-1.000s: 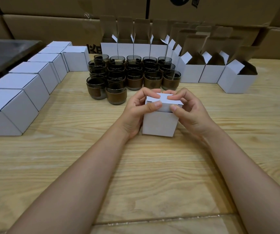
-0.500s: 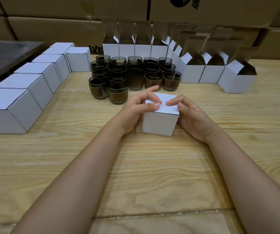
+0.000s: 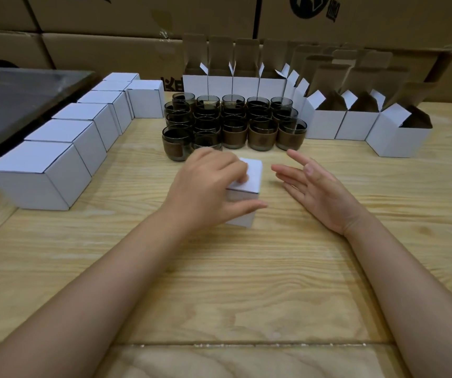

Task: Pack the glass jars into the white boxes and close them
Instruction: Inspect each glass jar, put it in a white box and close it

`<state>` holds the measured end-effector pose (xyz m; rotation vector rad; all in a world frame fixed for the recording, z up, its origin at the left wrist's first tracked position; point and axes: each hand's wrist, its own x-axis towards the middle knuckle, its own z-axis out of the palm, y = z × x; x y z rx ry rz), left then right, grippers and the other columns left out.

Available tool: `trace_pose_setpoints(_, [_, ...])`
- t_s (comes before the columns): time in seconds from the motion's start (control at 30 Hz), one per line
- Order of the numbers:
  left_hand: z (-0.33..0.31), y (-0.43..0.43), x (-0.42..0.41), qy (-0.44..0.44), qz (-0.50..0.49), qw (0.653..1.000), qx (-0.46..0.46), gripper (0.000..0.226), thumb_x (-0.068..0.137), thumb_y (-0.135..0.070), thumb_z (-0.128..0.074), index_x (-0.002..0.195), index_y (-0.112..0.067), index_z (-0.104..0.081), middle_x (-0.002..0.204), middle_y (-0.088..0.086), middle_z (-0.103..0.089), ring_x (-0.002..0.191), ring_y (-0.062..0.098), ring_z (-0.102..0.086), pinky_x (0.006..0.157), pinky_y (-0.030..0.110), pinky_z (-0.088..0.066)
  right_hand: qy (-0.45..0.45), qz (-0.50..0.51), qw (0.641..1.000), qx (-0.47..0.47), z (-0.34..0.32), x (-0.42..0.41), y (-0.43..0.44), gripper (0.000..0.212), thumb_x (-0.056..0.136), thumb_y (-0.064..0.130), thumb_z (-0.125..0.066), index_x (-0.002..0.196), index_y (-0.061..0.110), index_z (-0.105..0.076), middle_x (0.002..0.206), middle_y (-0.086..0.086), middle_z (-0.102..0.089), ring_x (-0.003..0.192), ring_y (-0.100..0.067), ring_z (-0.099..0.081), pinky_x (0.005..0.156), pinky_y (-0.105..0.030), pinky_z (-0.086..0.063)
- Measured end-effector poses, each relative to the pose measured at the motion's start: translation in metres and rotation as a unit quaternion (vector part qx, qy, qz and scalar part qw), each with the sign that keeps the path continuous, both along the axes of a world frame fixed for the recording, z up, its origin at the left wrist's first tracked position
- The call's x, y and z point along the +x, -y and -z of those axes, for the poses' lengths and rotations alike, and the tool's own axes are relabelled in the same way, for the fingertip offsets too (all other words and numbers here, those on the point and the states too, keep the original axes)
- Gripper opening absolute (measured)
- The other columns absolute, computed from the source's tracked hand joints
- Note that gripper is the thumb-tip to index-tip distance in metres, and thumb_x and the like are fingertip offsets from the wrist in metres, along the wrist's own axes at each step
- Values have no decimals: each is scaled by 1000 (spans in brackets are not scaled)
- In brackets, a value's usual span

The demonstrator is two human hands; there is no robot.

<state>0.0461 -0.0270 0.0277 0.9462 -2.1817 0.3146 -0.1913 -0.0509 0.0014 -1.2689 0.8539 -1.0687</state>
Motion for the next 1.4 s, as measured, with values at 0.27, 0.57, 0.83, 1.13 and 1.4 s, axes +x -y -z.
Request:
trace_pose_setpoints(0.27, [6, -8, 83, -16, -209, 978, -2, 39, 73, -42, -53, 76, -4, -58, 81, 9, -68, 78, 31, -64, 82, 40, -36, 0, 16, 1000, 9, 0, -1, 3, 57, 84, 32, -53, 138, 17, -46, 126, -11, -64, 125, -20, -56, 108, -38, -39])
trace_pose_setpoints(0.57, [14, 46, 124, -85, -311, 940, 114, 47, 83, -28, -73, 121, -5, -55, 121, 13, -60, 115, 32, -50, 97, 40, -36, -2, 6, 1000, -1, 3, -3, 6, 56, 84, 30, -54, 137, 14, -47, 126, -15, -64, 126, -24, -55, 106, -33, -42])
trace_pose_setpoints(0.83, [13, 113, 125, -66, -302, 940, 147, 57, 74, -16, -79, 119, -8, -46, 124, 13, -47, 119, 31, -39, 102, 40, -32, -2, 5, 1000, -12, 7, -5, 8, 52, 86, 24, -47, 137, 12, -48, 127, -19, -61, 126, -28, -54, 105, -37, -43])
trace_pose_setpoints(1.13, [5, 178, 135, -10, -335, 930, 154, 44, 80, 8, -60, 120, -7, -47, 127, 14, -51, 118, 31, -40, 98, 36, -29, 13, 10, 1000, -8, 11, -8, 14, 53, 86, 20, -41, 137, 8, -48, 128, -24, -59, 124, -35, -55, 101, -40, -47])
trace_pose_setpoints(1.4, [1, 203, 141, 3, -351, 924, 154, 43, 80, 12, -52, 119, -6, -46, 126, 17, -51, 118, 35, -41, 100, 39, -29, 28, 17, 999, -3, 13, -8, 15, 54, 82, 17, -45, 135, 6, -50, 123, -29, -59, 123, -39, -55, 101, -42, -46])
